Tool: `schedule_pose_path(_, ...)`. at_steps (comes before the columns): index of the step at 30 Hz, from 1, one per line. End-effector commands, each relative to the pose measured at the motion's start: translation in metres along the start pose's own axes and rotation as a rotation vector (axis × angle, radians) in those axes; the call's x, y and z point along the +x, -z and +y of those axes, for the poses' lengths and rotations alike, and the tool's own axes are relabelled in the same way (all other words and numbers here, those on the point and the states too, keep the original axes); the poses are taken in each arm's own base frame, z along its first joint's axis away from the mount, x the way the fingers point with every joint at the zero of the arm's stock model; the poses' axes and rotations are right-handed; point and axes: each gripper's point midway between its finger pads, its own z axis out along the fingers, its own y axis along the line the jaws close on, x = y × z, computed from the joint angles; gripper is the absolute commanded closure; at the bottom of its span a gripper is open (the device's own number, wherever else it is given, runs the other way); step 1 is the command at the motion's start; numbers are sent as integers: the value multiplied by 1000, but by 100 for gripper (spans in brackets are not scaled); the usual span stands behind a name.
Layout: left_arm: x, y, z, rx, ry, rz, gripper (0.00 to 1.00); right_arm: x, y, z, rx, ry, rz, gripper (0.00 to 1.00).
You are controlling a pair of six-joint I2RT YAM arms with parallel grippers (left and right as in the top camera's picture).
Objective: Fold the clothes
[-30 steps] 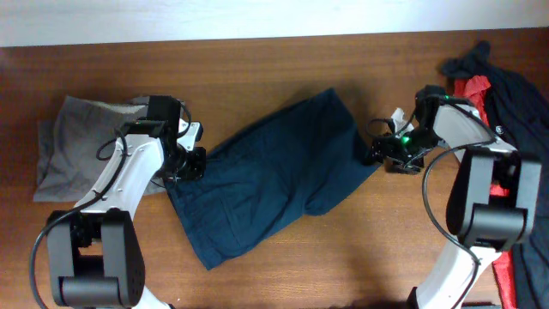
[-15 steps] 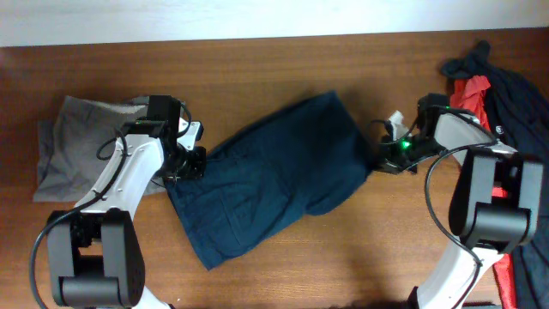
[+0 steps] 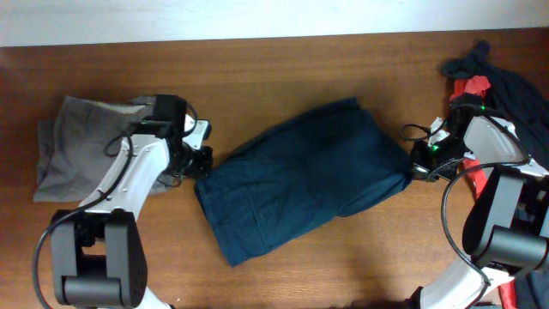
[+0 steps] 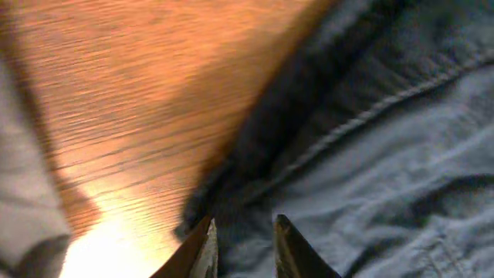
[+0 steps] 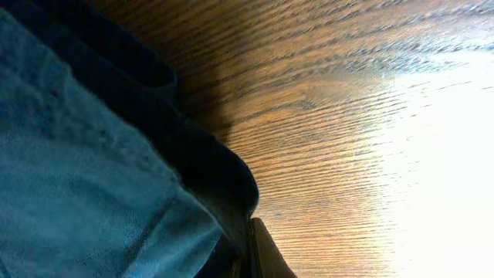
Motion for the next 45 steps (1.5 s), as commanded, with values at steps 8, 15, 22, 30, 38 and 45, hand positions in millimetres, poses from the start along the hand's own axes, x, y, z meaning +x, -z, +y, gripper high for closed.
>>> schedule_pose_path(8, 25, -33, -9, -39, -26, 120, 99, -4, 36, 7, -16, 13, -112, 94)
schedule_pose_path(15, 58, -71, 16, -144, 50, 221, 99, -5, 43, 8, -16, 18, -134, 94)
schedule_pose_path(22, 63, -79, 35, -245, 72, 237, 99, -5, 43, -7, 69, 6, -137, 94)
schedule_pose_path(30, 30, -64, 32, -244, 67, 174, 96, 21, 50, -50, 320, -204, -77, 75)
schedule_pose_path(38, -17, -20, 23, -242, 63, 117, 74, -8, 66, 2, 52, -38, -222, 65)
schedule_pose_path(45, -49, 3, -8, -91, 57, 42, 70, -28, 82, 123, -406, 418, -363, 76)
